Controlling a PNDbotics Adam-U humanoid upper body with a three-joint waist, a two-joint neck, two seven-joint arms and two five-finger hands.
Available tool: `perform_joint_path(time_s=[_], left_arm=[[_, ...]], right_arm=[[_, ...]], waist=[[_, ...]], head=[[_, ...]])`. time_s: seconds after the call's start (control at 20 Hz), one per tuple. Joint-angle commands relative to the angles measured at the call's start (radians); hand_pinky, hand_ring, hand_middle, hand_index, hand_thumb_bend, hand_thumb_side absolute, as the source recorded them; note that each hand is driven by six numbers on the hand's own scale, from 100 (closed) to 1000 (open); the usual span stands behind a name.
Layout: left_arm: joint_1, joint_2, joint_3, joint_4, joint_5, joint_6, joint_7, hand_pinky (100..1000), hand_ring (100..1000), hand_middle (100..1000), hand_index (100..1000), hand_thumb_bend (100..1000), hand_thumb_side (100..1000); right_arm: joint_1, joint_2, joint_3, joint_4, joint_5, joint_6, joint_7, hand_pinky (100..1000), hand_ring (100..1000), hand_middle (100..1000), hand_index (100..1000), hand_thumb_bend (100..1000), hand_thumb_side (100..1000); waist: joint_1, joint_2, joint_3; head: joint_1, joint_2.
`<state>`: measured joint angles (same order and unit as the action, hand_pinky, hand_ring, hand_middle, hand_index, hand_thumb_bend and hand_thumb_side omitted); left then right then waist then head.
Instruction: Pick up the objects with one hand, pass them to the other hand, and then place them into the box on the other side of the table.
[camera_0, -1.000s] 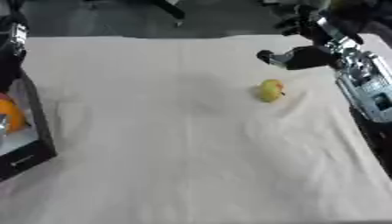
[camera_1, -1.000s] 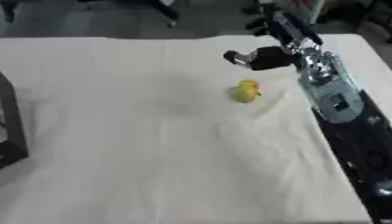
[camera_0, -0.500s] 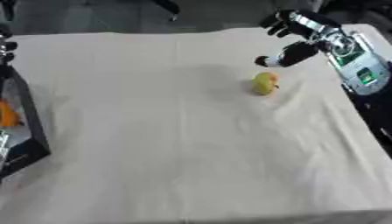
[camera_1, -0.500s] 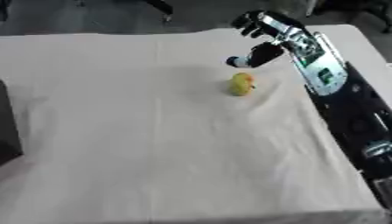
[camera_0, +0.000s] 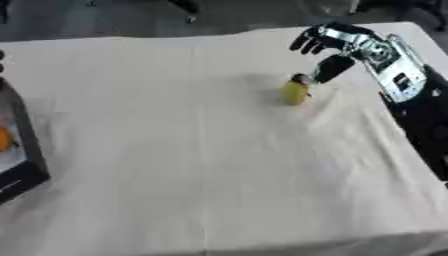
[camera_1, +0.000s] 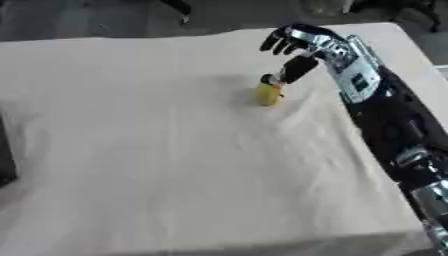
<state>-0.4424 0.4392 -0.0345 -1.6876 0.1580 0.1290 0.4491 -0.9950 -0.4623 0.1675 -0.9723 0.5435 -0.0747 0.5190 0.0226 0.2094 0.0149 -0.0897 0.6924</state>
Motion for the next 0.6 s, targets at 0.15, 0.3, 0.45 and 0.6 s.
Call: perform_joint_path(time_s=[0.15,0.3,0.45,0.6], left_arm=[[-0.011,0.029,0.005,-0.015,0.005,-0.006,0.002,824,760,727,792,156,832],[-0.010,0.029,0.007,-0.015,0.006,-0.005,0.005,823,760,726,791,154,833],[-0.009,0.028,0.007,-0.014,0.006,-0.003,0.006,823,760,725,791,152,833],[-0.008,0.026,0.006,-0.014,0.006,0.000,0.006,823,760,725,791,151,835]], right_arm=[[-0.027,-0.005,-0.032,0.045,0.096,-0.023,0.011,844,807,776,773,416,100],[-0.027,-0.002,-0.049,0.069,0.147,-0.036,0.007,843,805,775,772,407,100],[-0.029,0.001,-0.057,0.086,0.177,-0.045,0.001,844,805,774,772,400,100],[-0.030,0.004,-0.059,0.098,0.205,-0.046,-0.013,845,804,772,770,391,100]], waist=[[0.009,0.000,0.006],[0.007,0.000,0.007],[0.007,0.001,0.007],[0.008,0.003,0.009]], head=[[0.013,-0.007],[0.018,-0.007],[0.019,-0.009],[0.017,-0.011]])
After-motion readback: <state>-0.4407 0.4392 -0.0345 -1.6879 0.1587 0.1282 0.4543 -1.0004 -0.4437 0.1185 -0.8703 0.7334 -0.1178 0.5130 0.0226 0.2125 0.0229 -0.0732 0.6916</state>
